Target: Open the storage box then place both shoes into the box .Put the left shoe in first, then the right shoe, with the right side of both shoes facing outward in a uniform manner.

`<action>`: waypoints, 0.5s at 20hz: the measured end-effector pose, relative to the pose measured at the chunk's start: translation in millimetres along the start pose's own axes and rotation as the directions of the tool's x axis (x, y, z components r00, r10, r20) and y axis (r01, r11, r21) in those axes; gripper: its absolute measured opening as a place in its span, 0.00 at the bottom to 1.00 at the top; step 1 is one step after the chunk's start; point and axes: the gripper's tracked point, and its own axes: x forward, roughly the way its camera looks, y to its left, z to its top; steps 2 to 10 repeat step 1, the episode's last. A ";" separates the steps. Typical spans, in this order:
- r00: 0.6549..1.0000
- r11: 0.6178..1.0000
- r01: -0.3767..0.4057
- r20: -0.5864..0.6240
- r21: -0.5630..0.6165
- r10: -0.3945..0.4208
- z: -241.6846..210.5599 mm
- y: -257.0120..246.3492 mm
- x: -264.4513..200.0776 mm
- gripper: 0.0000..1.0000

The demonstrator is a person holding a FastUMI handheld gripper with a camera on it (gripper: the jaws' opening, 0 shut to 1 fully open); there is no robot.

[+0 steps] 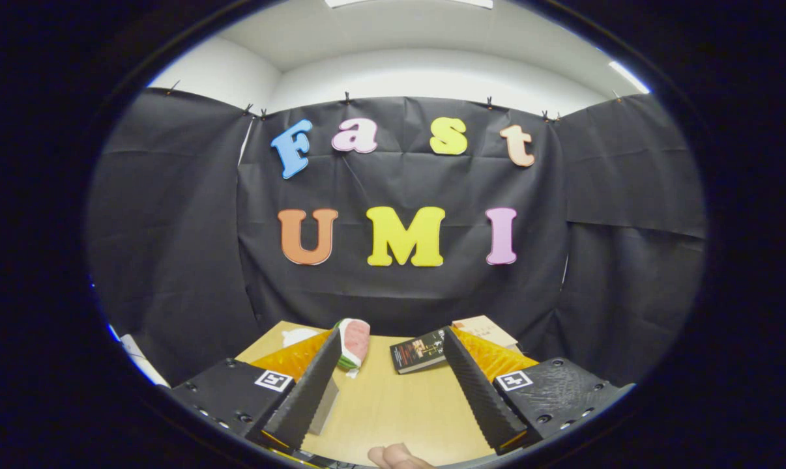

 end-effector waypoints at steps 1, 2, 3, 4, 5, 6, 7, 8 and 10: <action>1.000 1.000 0.003 -0.003 0.000 -0.003 -0.9 -0.1 1.9 0.97; 1.000 1.000 0.003 -0.003 0.000 -0.003 -0.9 -0.1 1.9 0.97; 1.000 1.000 0.003 -0.003 0.000 -0.003 -0.9 -0.1 1.9 0.97; 1.000 1.000 0.003 -0.003 0.000 -0.003 -0.9 -0.1 1.9 0.97; 1.000 1.000 0.003 -0.003 0.000 -0.003 -0.9 -0.1 1.9 0.97; 1.000 1.000 0.003 -0.003 0.000 -0.003 -0.9 -0.1 1.9 0.97; 1.000 1.000 0.003 -0.003 0.000 -0.003 -0.9 -0.1 1.9 0.97; 1.000 1.000 0.003 -0.003 0.000 -0.003 -0.9 -0.1 1.9 0.97; 1.000 1.000 0.003 -0.003 0.000 -0.003 -0.9 -0.1 1.9 0.97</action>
